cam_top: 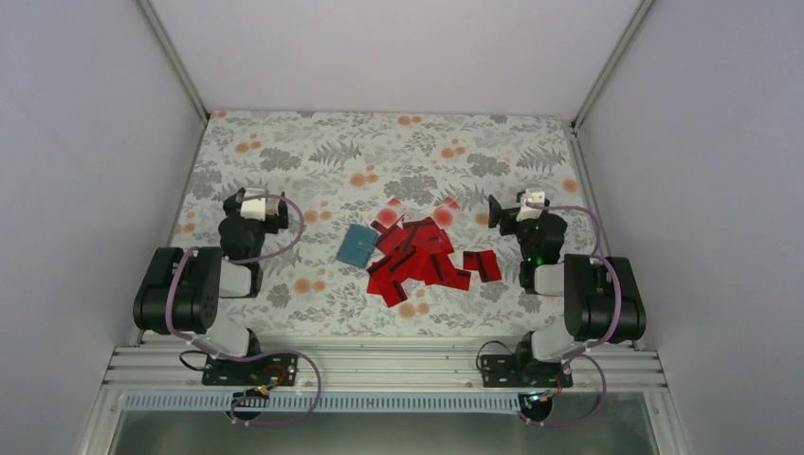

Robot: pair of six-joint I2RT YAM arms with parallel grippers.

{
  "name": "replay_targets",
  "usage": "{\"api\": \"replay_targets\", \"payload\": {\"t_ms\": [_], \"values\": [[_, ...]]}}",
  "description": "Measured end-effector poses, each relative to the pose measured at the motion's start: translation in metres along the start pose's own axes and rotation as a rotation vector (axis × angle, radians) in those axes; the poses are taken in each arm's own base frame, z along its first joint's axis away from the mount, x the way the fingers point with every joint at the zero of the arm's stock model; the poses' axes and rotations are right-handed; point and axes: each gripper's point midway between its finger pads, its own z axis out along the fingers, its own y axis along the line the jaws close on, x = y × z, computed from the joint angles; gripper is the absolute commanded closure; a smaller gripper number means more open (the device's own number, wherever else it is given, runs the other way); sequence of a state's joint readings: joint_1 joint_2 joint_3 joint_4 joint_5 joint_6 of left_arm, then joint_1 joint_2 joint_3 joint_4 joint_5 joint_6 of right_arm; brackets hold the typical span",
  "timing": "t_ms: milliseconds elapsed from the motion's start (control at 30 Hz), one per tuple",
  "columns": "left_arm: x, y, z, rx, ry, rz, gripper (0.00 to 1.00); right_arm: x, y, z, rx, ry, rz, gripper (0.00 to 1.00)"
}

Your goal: Put the credit cards into the card holder

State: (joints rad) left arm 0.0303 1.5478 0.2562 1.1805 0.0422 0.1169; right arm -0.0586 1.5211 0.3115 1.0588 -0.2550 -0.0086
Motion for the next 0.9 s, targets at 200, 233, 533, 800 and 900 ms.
{"api": "replay_targets", "payload": {"t_ms": [200, 233, 533, 800, 900], "values": [[0.0, 0.0, 0.0, 0.0, 0.0, 0.0, 0.0, 0.0, 0.0, 0.0, 0.0, 0.0, 0.0, 0.01], [0.0, 0.0, 0.0, 0.0, 0.0, 0.0, 0.0, 0.0, 0.0, 0.0, 0.0, 0.0, 0.0, 0.01], [0.0, 0.0, 0.0, 0.001, 0.001, 0.0, 0.0, 0.0, 0.0, 0.0, 0.0, 0.0, 0.0, 0.01], [-0.039, 0.014, 0.032, -0.042, 0.046, -0.04, 0.0, -0.01, -0.01, 0.011, 0.042, 0.035, 0.015, 0.01], [-0.068, 0.018, 0.03, -0.049, 0.019, -0.063, 0.0, -0.036, -0.019, 0.014, 0.088, 0.02, 0.024, 0.01]]}}
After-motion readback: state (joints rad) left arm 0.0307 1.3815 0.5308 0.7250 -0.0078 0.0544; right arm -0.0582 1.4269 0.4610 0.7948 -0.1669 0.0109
